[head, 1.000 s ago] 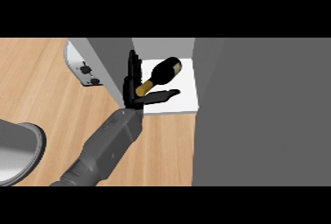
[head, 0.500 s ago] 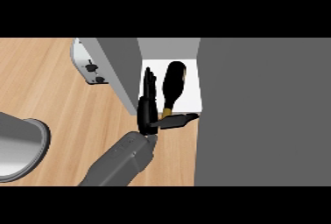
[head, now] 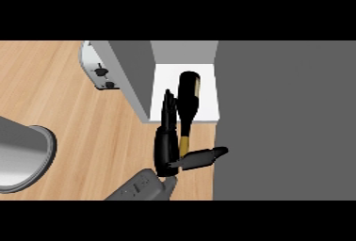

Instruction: Pick up the wine, place it into the cabinet and close the cabinet

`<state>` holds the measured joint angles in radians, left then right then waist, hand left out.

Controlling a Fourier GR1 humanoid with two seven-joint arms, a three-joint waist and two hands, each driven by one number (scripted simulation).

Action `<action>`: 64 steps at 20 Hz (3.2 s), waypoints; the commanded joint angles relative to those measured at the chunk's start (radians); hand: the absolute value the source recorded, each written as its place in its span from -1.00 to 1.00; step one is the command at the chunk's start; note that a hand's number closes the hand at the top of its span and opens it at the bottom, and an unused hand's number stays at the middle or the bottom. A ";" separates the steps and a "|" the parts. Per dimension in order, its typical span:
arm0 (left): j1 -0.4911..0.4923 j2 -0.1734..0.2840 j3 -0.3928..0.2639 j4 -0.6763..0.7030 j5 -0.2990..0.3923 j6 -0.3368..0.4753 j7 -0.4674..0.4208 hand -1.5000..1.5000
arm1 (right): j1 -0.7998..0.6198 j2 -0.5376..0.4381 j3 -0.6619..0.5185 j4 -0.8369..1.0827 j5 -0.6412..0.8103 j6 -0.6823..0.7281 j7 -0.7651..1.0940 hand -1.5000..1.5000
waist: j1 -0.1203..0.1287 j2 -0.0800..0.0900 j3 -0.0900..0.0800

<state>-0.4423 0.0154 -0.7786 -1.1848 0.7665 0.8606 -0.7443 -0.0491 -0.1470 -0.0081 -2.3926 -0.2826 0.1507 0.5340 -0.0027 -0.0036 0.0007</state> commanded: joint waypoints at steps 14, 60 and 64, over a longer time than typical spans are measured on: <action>0.450 0.162 -0.171 -0.568 -0.202 0.110 0.022 -1.00 | 0.094 0.030 0.060 -0.147 -0.024 0.010 0.044 -1.00 | 0.001 -0.001 -0.001; 0.946 0.821 0.447 -1.000 0.110 -0.435 0.029 -1.00 | 0.059 0.146 0.895 -0.145 0.212 -0.127 0.218 1.00 | -0.006 -0.011 -0.005; 0.957 0.852 0.524 -0.988 0.156 -0.502 0.057 -1.00 | -0.003 0.146 0.987 -0.016 0.340 -0.217 0.124 1.00 | 0.003 -0.006 -0.003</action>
<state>0.5186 0.8439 -0.3254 -2.1879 0.8759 0.4174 -0.7123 0.0173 -0.0233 0.7893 -2.4070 -0.0813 0.0245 0.7010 -0.0028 -0.0128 -0.0029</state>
